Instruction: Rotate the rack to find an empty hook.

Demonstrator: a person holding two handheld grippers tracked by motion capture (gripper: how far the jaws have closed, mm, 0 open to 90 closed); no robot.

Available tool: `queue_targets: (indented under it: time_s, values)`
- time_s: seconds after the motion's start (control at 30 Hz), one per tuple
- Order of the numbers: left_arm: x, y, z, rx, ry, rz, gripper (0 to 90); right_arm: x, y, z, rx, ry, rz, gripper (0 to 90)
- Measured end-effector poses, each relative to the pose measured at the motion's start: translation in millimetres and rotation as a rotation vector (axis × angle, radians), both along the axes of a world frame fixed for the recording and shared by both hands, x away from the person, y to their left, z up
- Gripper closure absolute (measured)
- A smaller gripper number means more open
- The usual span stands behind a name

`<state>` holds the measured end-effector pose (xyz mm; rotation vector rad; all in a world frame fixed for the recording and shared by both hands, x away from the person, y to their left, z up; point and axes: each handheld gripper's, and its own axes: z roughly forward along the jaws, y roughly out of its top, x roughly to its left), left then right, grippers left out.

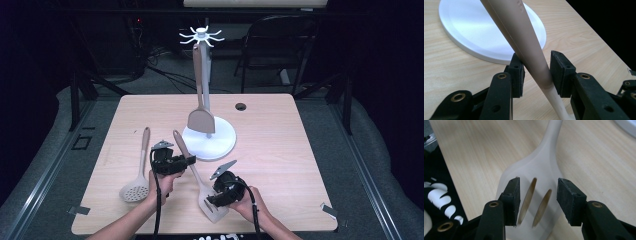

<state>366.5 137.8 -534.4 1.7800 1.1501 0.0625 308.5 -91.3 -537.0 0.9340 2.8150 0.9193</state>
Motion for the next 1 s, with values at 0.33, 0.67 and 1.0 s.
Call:
queue_targets:
  time_s: [0.33, 0.67, 1.0]
  values:
    - [-4.9, -4.5, 8.8, -0.011, -0.031, -0.01, 66.4, 9.9, 12.1, 4.8, 0.019, -0.051, -0.038, 56.0]
    - [-9.7, -9.1, 16.7, -0.034, -0.067, -0.034, 68.0, 18.0, 18.8, 9.0, 0.079, -0.088, -0.071, 66.5]
    - [-14.9, -11.8, 21.5, -0.079, -0.101, -0.068, 69.7, 18.4, 11.8, 13.3, 0.145, -0.076, -0.097, 74.0]
